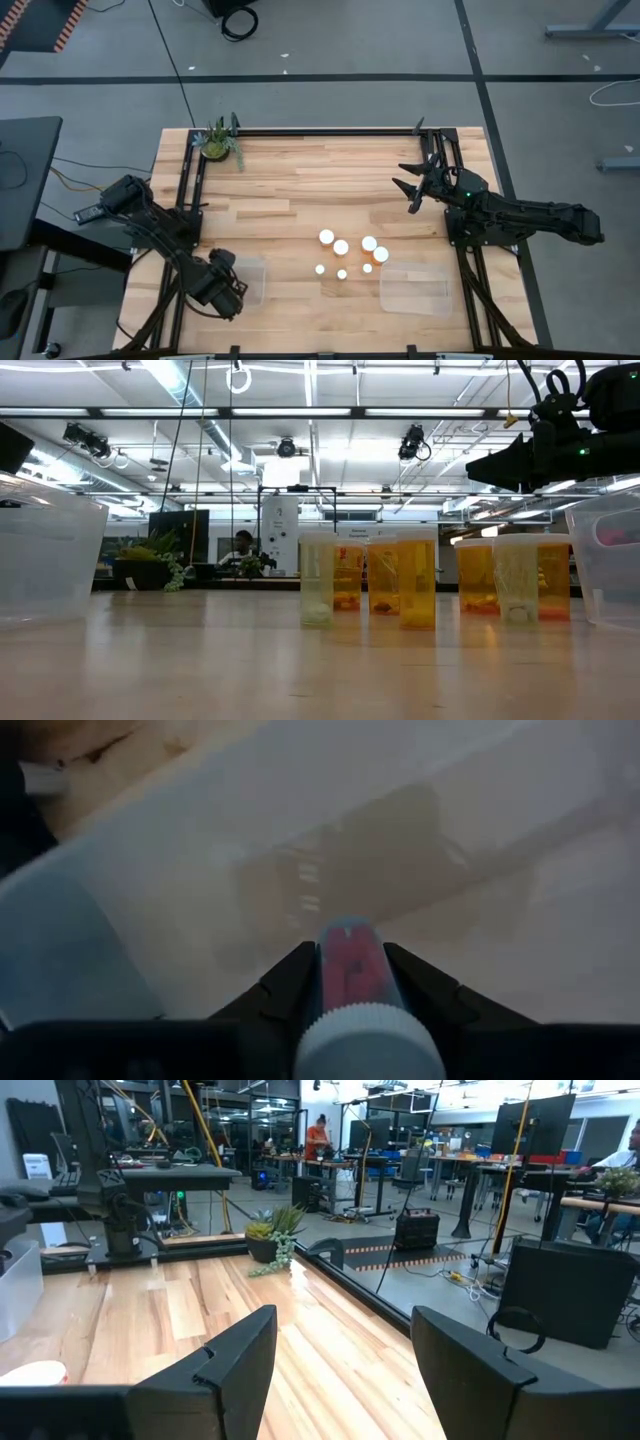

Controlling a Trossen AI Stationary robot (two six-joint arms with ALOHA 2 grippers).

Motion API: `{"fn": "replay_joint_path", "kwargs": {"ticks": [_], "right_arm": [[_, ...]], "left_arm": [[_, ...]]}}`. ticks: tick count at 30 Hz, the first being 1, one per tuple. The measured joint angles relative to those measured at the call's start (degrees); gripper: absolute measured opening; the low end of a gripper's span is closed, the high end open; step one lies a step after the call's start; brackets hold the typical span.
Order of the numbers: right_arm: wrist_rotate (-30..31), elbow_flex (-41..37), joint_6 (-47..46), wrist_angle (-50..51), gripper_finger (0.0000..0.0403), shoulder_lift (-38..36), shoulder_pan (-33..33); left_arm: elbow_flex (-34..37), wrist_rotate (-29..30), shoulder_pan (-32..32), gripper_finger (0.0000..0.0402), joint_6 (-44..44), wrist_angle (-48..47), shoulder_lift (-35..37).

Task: Pick and place medicine bottles into bin by pill shape (circle, oval)
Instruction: Put the small blue pill bottle into the left transparent bin

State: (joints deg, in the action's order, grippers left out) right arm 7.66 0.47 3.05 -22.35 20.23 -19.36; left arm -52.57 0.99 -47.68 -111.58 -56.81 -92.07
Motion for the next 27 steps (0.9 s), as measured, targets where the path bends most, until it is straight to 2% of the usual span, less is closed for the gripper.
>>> {"fn": "replay_joint_path", "kwargs": {"ticks": [7, 17, 27], "right_arm": [[0.0, 0.0, 0.0, 0.0, 0.0239, 0.0, 0.01], [-0.01, 0.0, 0.0, 0.0, 0.0239, -0.01, 0.0], [0.0, 0.0, 0.0, -0.01, 0.0239, 0.0, 0.0]], "left_arm": [[0.51, -0.06, 0.0, 0.0135, -0.29, 1.52, -0.05], [0.51, -0.2, 0.0, 0.0135, -0.3, 1.75, -0.09], [0.49, -0.87, 0.0, 0.0231, 0.11, 1.33, 0.33]]}}
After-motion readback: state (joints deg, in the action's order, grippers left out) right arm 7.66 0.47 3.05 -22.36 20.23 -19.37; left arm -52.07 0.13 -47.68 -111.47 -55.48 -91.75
